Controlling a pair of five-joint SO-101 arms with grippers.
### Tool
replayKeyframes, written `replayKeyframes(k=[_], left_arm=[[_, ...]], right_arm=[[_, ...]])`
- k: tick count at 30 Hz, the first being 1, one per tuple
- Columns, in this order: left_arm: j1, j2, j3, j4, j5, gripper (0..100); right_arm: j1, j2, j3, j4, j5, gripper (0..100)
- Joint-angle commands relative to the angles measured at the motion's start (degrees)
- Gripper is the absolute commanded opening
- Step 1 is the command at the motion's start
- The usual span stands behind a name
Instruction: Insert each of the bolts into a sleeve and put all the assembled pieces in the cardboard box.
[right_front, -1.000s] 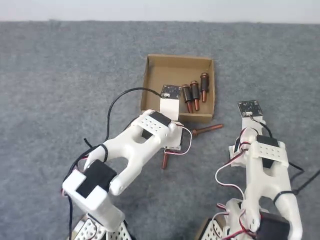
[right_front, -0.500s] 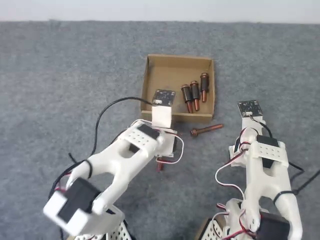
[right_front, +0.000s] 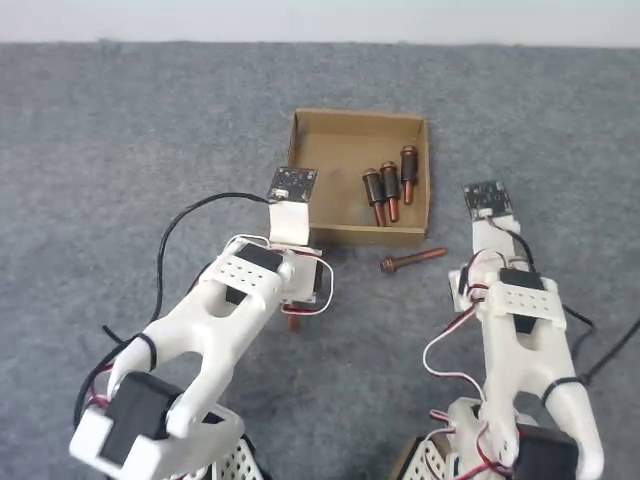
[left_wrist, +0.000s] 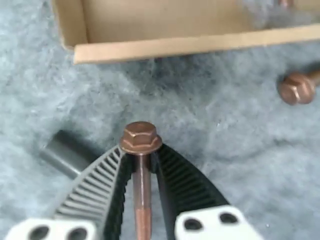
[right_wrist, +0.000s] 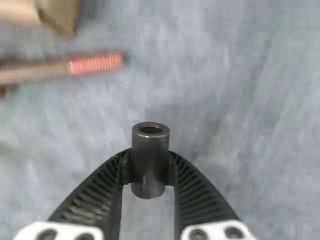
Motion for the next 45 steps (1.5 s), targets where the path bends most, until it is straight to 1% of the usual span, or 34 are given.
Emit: replayKeyframes(k=[1,5,12,15,18,21,25,32,33,37,42,45], left_arm=[[-0.35,-4.04,-0.22,0.53,-1.32,1],[-0.35,-4.04,-0.22,0.62,-1.32,1],[-0.35,-4.04,-0.22,0.7,-1.32,1],[-0.35,-4.04,-0.22,0.7,-1.32,1],[-0.35,-4.04,-0.22,0.7,-1.32,1],[-0.35,-4.04,-0.13,0.7,-1.32,1],[-0.35,-4.04,-0.13,0.7,-1.32,1],[-0.35,-4.04,-0.13,0.7,-1.32,1],[-0.35,-4.04,-0.13,0.7,-1.32,1],[-0.35,-4.04,-0.13,0.53,-1.32,1],[-0.44,-4.04,-0.13,0.44,-1.32,1],[-0.44,-4.04,-0.13,0.44,-1.32,1]], right_arm=[[-1.54,-2.59,-0.44,-10.86,1.05,0.7],[-2.68,-2.59,-0.44,-20.44,1.05,0.7],[-3.12,-2.51,0.88,-30.9,0.7,0.9],[-4.44,-2.42,4.04,-40.4,0.7,0.9],[-6.46,-0.92,7.47,-52.0,0.7,0.8],[-8.22,3.38,9.23,-62.81,0.7,0.7],[-8.84,11.03,8.44,-74.07,0.79,0.7],[-9.01,25.63,2.37,-90.15,0.18,0.7],[-9.54,27.82,1.05,-92.0,-1.23,0.7],[-11.74,34.59,-3.69,-96.13,-10.81,0.7],[-16.84,36.44,-4.4,-96.57,-20.66,0.7],[-18.15,36.44,-4.31,-96.4,-27.08,0.7]])
